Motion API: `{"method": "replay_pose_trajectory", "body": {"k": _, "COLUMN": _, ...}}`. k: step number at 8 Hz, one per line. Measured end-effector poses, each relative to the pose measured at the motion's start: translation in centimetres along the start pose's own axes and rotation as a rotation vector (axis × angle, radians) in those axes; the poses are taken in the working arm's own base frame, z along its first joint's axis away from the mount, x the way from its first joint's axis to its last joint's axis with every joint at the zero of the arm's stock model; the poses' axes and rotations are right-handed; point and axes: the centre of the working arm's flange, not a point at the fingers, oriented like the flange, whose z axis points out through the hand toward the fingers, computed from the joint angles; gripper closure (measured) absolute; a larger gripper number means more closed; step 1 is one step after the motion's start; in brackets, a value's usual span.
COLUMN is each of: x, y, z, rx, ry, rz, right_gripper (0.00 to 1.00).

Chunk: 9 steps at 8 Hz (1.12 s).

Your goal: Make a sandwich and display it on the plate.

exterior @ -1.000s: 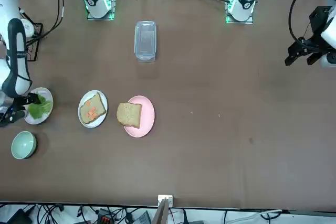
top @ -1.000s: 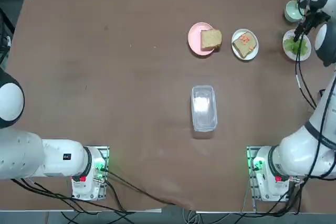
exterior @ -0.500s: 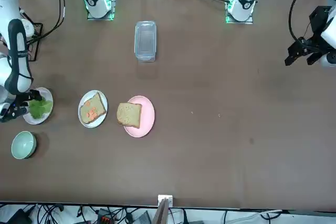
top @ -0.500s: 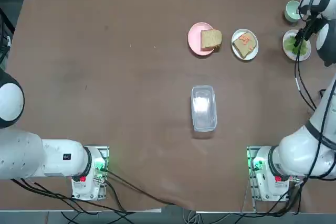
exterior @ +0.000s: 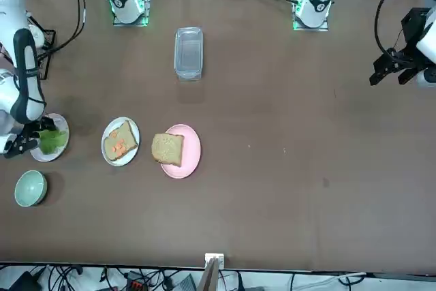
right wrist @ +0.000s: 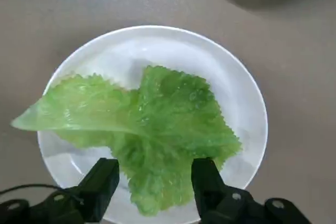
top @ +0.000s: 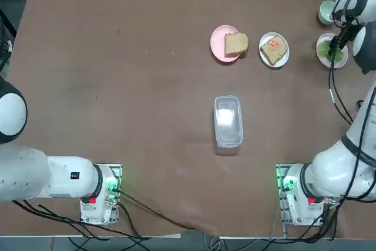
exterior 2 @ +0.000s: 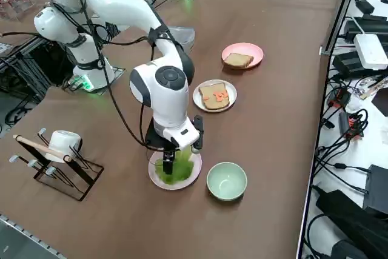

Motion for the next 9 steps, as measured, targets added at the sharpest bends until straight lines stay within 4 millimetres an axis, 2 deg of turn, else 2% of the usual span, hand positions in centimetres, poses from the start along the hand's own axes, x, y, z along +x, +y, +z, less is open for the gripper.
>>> {"method": "replay_pose_trajectory", "body": {"k": 1, "x": 0.0, "y": 0.0, "z": 0.3, "rx": 0.001, "ry": -0.003, "rz": -0.001, "right_gripper": 0.22}}
{"method": "replay_pose_trajectory", "body": {"k": 4, "x": 0.1, "y": 0.0, "z": 0.1, "rx": -0.002, "ry": -0.001, "rz": -0.003, "right_gripper": 0.81}}
{"method": "replay_pose_trajectory", "body": {"k": 5, "x": 0.1, "y": 0.1, "z": -0.3, "rx": -0.004, "ry": 0.003, "rz": -0.004, "right_gripper": 0.93}}
{"method": "replay_pose_trajectory", "body": {"k": 7, "x": 0.0, "y": 0.4, "z": -2.1, "rx": -0.008, "ry": 0.019, "rz": -0.004, "right_gripper": 0.93}}
{"method": "replay_pose_trajectory", "body": {"k": 9, "x": -0.1, "y": 0.9, "z": -5.0, "rx": -0.011, "ry": 0.033, "rz": -0.002, "right_gripper": 0.93}}
